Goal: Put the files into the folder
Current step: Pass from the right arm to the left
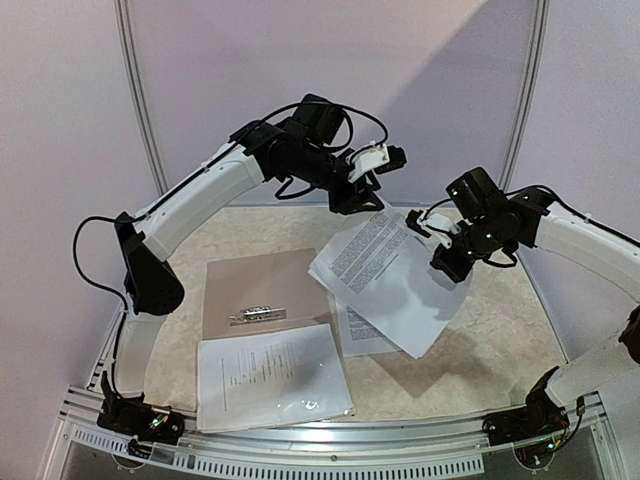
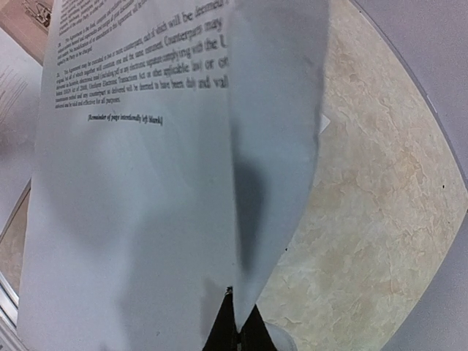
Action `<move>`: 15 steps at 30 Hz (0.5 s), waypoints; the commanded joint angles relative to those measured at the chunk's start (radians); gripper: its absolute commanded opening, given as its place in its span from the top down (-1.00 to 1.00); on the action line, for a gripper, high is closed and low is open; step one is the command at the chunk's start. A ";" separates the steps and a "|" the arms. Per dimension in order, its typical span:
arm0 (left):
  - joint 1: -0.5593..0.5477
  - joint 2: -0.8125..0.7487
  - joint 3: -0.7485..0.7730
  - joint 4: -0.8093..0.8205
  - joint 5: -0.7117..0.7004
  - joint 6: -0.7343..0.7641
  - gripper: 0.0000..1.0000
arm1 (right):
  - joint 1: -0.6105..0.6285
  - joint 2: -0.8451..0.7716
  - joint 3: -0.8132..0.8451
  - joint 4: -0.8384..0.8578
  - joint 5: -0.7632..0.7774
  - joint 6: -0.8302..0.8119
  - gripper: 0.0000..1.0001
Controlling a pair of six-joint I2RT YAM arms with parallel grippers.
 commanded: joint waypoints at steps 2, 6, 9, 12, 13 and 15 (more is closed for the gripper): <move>-0.006 0.008 -0.026 -0.025 0.016 -0.001 0.43 | 0.009 -0.022 -0.015 0.005 0.008 0.010 1.00; -0.010 0.003 -0.028 -0.033 0.023 0.009 0.82 | 0.008 -0.022 -0.015 0.008 0.007 0.013 1.00; -0.012 -0.006 -0.028 -0.033 0.041 0.013 1.00 | 0.008 -0.018 -0.019 0.009 0.010 0.019 1.00; -0.020 -0.008 -0.019 -0.034 0.050 0.016 1.00 | 0.009 0.000 -0.021 0.001 0.020 0.027 1.00; -0.022 -0.007 -0.016 -0.033 0.054 0.019 1.00 | 0.010 0.007 -0.021 -0.002 0.029 0.033 1.00; -0.027 0.001 -0.014 -0.030 0.063 0.021 1.00 | 0.009 0.029 -0.021 -0.006 0.072 0.058 1.00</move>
